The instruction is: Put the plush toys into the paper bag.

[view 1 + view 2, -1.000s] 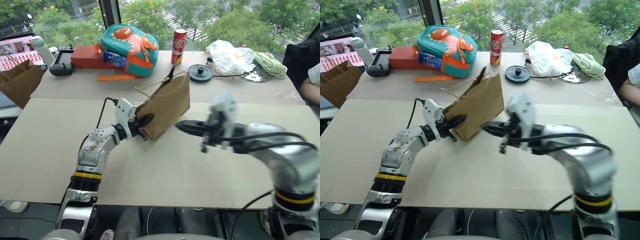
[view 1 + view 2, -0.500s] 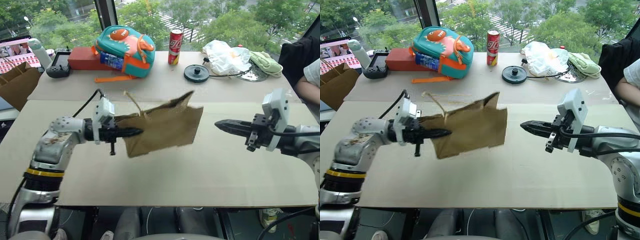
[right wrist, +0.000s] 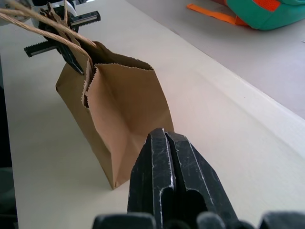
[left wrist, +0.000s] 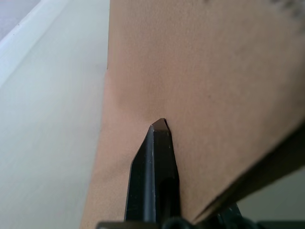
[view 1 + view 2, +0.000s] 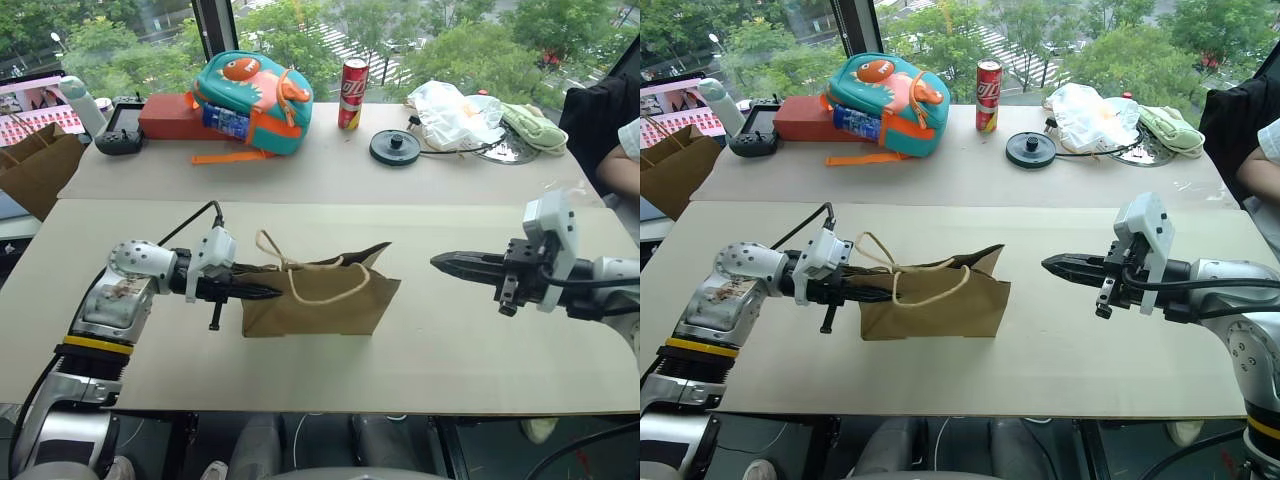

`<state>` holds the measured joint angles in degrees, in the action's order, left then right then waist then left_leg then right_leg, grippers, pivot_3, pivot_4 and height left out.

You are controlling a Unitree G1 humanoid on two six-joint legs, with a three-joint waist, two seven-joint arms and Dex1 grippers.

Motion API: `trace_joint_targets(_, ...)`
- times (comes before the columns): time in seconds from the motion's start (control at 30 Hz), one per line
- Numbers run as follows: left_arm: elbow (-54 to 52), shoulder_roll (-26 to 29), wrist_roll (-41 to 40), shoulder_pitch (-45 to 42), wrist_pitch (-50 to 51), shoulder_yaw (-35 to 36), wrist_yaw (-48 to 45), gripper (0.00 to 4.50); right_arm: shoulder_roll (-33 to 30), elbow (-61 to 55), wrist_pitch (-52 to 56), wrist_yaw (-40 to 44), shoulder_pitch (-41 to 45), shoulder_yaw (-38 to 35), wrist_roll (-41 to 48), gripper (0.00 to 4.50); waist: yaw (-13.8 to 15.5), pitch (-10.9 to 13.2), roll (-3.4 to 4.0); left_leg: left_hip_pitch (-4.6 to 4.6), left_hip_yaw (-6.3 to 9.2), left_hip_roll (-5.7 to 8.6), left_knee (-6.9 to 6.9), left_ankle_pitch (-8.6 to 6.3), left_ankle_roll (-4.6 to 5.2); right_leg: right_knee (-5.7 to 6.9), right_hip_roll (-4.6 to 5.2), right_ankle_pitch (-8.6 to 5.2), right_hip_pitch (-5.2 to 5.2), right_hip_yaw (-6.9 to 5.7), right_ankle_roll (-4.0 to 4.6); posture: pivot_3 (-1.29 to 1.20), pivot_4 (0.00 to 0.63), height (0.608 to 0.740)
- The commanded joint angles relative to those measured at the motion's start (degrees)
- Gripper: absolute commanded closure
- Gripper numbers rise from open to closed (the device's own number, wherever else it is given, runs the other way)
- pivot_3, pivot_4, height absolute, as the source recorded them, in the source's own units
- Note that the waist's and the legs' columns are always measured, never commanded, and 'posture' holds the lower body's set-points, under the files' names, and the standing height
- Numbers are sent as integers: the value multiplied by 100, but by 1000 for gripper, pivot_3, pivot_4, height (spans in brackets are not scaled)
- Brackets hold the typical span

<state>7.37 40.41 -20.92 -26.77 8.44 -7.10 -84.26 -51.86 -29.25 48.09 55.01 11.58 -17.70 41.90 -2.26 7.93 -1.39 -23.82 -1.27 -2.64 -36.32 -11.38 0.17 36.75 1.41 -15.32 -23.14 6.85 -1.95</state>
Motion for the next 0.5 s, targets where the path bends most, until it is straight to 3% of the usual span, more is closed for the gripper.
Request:
trace_joint_targets(0.03, 33, -8, 98, -16, -109, -4, 44, 4174, -153, -151, -99, 32, 90, 35, 66, 4500, -1, 0, 0, 0, 0, 0, -1, 0, 0, 1, 0, 0, 0, 0, 0, 0, 150, 733)
trace_joint_targets(0.1, 40, 20, 93, -34, -37, -6, 27, 3806, -192, -139, -123, 20, 111, 94, 32, 4500, 0, 0, 0, 0, 0, 0, -2, 0, 0, 2, 0, 0, 0, 0, 0, 0, 150, 733)
trace_joint_targets(0.4, -384, 440, -154, -182, 729, 177, 15, 795, -368, -5, -254, 117, 228, 369, -134, 4500, -3, 0, 0, 0, 0, -1, -2, 0, 0, 2, 0, -1, -1, 0, -1, 0, 150, 733)
trace_joint_targets(0.5, -776, 783, -576, -412, 1551, 462, 5, 795, -519, 75, -329, 251, 278, 426, -211, 4500, -7, 2, -2, -1, 0, -1, -3, 0, 0, 4, 0, -2, -3, -1, -3, 0, 150, 733)
